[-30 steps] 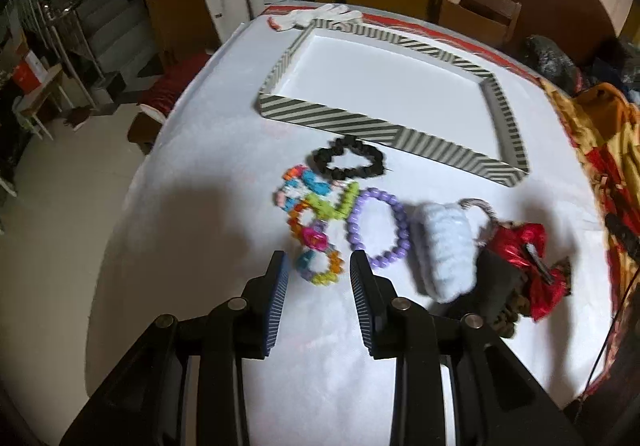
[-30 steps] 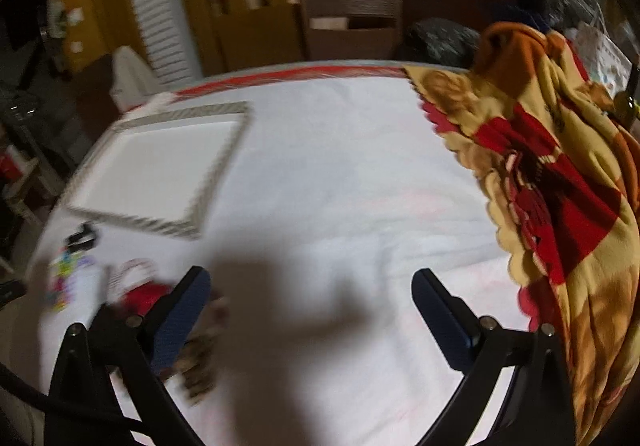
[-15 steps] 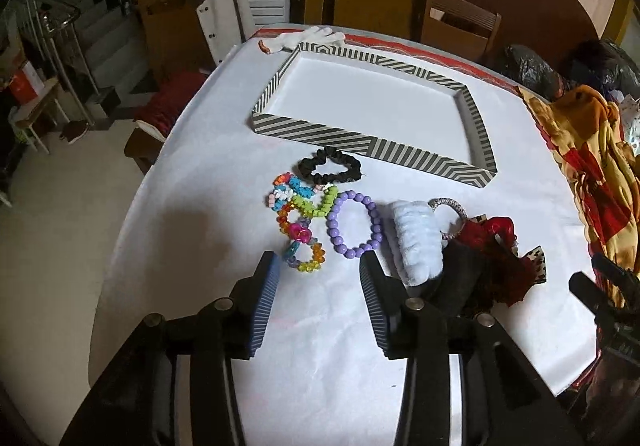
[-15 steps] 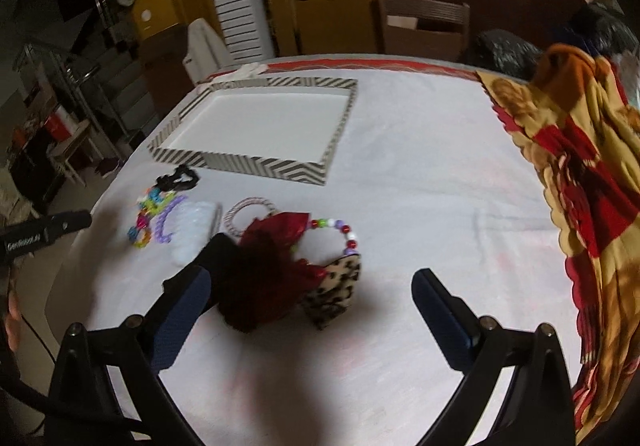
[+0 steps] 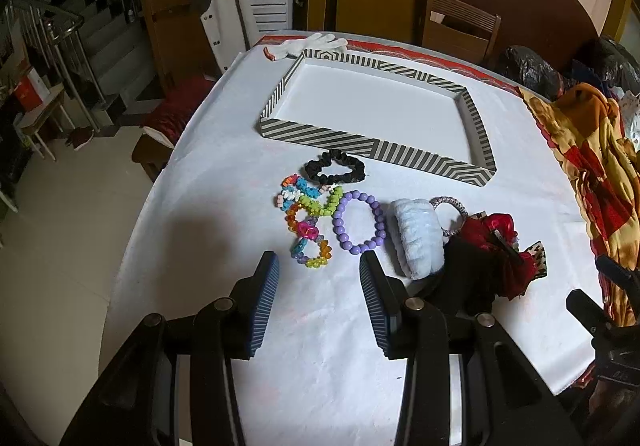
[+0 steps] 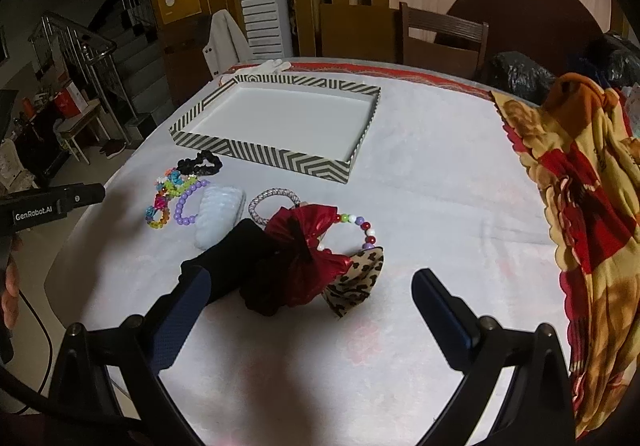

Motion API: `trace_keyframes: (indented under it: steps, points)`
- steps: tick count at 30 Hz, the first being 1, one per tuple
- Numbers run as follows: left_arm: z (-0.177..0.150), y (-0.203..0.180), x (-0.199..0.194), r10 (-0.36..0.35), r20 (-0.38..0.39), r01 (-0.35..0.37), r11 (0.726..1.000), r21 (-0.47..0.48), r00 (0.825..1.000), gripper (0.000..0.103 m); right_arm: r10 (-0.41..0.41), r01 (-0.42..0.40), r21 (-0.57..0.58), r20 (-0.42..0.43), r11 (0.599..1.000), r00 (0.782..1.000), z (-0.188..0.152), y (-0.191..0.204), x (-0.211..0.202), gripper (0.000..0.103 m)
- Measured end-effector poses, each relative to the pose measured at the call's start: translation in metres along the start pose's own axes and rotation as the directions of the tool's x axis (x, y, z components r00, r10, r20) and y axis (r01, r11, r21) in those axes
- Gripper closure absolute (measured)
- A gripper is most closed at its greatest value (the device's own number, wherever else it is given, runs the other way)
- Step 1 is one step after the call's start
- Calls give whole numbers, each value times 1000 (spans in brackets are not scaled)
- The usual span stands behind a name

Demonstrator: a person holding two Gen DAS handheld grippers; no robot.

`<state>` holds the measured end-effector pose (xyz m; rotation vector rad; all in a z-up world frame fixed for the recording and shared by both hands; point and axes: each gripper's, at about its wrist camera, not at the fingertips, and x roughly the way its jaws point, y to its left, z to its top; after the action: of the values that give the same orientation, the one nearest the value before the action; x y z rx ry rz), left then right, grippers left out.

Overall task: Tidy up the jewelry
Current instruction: 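Move the right tool toward the red satin bow among the jewelry, then lower the open right tool over the red satin bow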

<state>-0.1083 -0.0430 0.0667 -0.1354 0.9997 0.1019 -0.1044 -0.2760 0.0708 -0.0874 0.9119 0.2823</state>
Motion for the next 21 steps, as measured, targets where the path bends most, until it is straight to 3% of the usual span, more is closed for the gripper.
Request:
trace_keyframes:
  steps: [21]
  points:
    - [-3, -2, 4, 5, -21, -4, 1000, 2, 1000, 55, -38, 38, 11, -38, 999, 999, 4, 9, 13, 1]
